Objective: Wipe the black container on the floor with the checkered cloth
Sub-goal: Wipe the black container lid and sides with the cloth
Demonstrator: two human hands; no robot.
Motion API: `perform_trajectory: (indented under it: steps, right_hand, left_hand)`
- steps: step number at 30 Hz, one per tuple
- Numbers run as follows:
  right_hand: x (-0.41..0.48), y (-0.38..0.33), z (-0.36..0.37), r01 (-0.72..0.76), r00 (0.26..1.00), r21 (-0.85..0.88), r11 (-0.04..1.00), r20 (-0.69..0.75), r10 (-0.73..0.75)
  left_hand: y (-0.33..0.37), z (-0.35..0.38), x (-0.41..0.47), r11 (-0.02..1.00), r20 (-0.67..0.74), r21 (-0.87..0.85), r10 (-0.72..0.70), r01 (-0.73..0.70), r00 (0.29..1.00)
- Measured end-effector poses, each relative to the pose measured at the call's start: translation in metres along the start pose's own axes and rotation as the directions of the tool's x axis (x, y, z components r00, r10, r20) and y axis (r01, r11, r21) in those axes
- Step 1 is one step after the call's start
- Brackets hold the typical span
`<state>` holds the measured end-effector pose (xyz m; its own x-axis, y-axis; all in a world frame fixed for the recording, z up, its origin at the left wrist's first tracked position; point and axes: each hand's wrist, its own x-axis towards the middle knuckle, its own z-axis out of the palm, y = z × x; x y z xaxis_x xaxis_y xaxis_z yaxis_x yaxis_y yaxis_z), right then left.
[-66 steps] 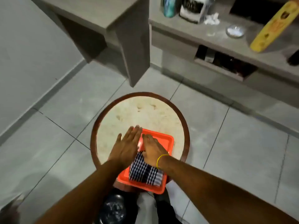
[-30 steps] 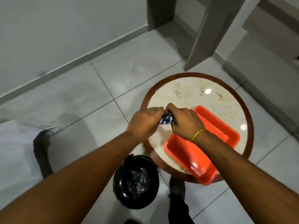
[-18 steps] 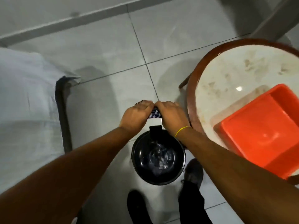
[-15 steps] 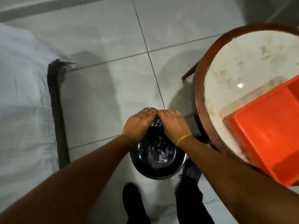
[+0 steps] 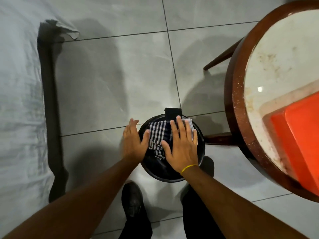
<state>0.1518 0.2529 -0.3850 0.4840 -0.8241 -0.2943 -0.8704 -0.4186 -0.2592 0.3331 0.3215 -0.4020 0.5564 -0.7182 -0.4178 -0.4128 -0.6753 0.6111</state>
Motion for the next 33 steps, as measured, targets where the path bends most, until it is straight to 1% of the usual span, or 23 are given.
perform_trajectory:
  steps: [1, 2, 3, 4, 5, 6, 8, 10, 11, 13, 14, 15, 16, 18, 19, 20, 21, 22, 24, 26, 28, 30, 33]
  right_hand:
    - [0.009, -0.008, 0.005, -0.054, 0.999, -0.007, 0.999, 0.002, 0.054]
    - [0.017, -0.019, 0.014, -0.098, 0.995, -0.007, 0.995, 0.016, 0.098]
    - [0.022, -0.029, 0.021, -0.135, 0.991, -0.009, 0.991, 0.024, 0.135]
    - [0.024, -0.037, 0.029, -0.155, 0.988, -0.012, 0.988, 0.019, 0.155]
    - [0.025, -0.043, 0.036, -0.162, 0.987, -0.023, 0.987, -0.002, 0.162]
    - [0.026, -0.047, 0.043, -0.157, 0.987, -0.028, 0.987, -0.022, 0.156]
    - [0.025, -0.051, 0.052, -0.097, 0.995, -0.036, 0.995, -0.034, 0.096]
    - [0.019, -0.047, 0.060, 0.093, 0.995, -0.091, 0.991, -0.011, -0.094]
    - [0.016, -0.043, 0.062, 0.205, 0.979, -0.113, 0.972, 0.008, -0.206]
    - [0.012, -0.032, 0.062, 0.399, 0.917, -0.112, 0.910, 0.057, -0.396]
    - [0.010, -0.025, 0.061, 0.495, 0.869, -0.105, 0.863, 0.087, -0.488]
    - [0.008, -0.016, 0.060, 0.596, 0.802, -0.100, 0.797, 0.125, -0.584]
    - [0.007, -0.005, 0.060, 0.704, 0.707, -0.094, 0.704, 0.173, -0.685]
    - [0.005, 0.021, 0.057, 0.881, 0.468, -0.077, 0.466, 0.276, -0.839]
    - [0.004, 0.033, 0.055, 0.931, 0.360, -0.066, 0.359, 0.323, -0.875]
    - [0.001, 0.044, 0.053, 0.958, 0.280, -0.054, 0.281, 0.364, -0.888]
    - [-0.001, 0.052, 0.052, 0.971, 0.232, -0.042, 0.234, 0.390, -0.891]
    - [-0.004, 0.058, 0.052, 0.976, 0.209, -0.031, 0.215, 0.405, -0.890]
    - [-0.005, 0.061, 0.053, 0.980, 0.189, -0.021, 0.199, 0.412, -0.891]
    - [-0.004, 0.059, 0.055, 0.983, 0.177, -0.021, 0.185, 0.406, -0.896]
    - [-0.002, 0.054, 0.055, 0.979, 0.193, -0.012, 0.205, 0.390, -0.900]
    - [-0.001, 0.047, 0.054, 0.963, 0.253, -0.012, 0.268, 0.364, -0.896]
    - [0.005, 0.027, 0.053, 0.904, 0.418, -0.041, 0.425, 0.290, -0.861]
  left_hand:
    - [0.002, 0.003, 0.010, 0.977, 0.058, -0.113, -0.174, 0.180, 0.983]
    - [0.001, 0.005, 0.018, 0.915, 0.134, -0.200, -0.328, 0.349, 0.935]
    - [-0.001, 0.008, 0.024, 0.854, 0.202, -0.239, -0.421, 0.462, 0.884]
    - [-0.003, 0.010, 0.027, 0.832, 0.247, -0.230, -0.451, 0.504, 0.858]
    - [-0.006, 0.013, 0.028, 0.842, 0.263, -0.212, -0.439, 0.496, 0.859]
    - [-0.008, 0.014, 0.028, 0.860, 0.244, -0.203, -0.418, 0.468, 0.875]
    - [-0.016, 0.015, 0.031, 0.864, 0.210, -0.270, -0.377, 0.425, 0.902]
    - [-0.027, 0.015, 0.035, 0.847, 0.228, -0.345, -0.343, 0.405, 0.911]
    - [-0.030, 0.014, 0.038, 0.832, 0.267, -0.389, -0.310, 0.396, 0.913]
    - [-0.034, 0.009, 0.041, 0.801, 0.341, -0.465, -0.230, 0.377, 0.911]
    - [-0.036, 0.006, 0.042, 0.799, 0.362, -0.475, -0.205, 0.369, 0.909]
    - [-0.037, 0.005, 0.042, 0.806, 0.368, -0.468, -0.195, 0.362, 0.909]
    - [-0.039, 0.005, 0.042, 0.817, 0.365, -0.453, -0.195, 0.357, 0.910]
    - [-0.039, 0.007, 0.042, 0.852, 0.342, -0.393, -0.213, 0.346, 0.915]
    - [-0.038, 0.009, 0.042, 0.871, 0.331, -0.351, -0.229, 0.345, 0.915]
    - [-0.035, 0.011, 0.042, 0.885, 0.321, -0.314, -0.242, 0.344, 0.916]
    - [-0.033, 0.014, 0.043, 0.893, 0.320, -0.295, -0.244, 0.341, 0.915]
    - [-0.031, 0.016, 0.043, 0.895, 0.327, -0.293, -0.238, 0.337, 0.915]
    - [-0.030, 0.021, 0.042, 0.875, 0.344, -0.329, -0.239, 0.355, 0.908]
    - [-0.033, 0.023, 0.041, 0.840, 0.364, -0.360, -0.275, 0.407, 0.890]
    - [-0.039, 0.024, 0.042, 0.821, 0.370, -0.359, -0.311, 0.444, 0.875]
    - [-0.044, 0.025, 0.044, 0.809, 0.368, -0.360, -0.334, 0.464, 0.868]
    - [-0.048, 0.026, 0.048, 0.790, 0.391, -0.359, -0.356, 0.497, 0.849]
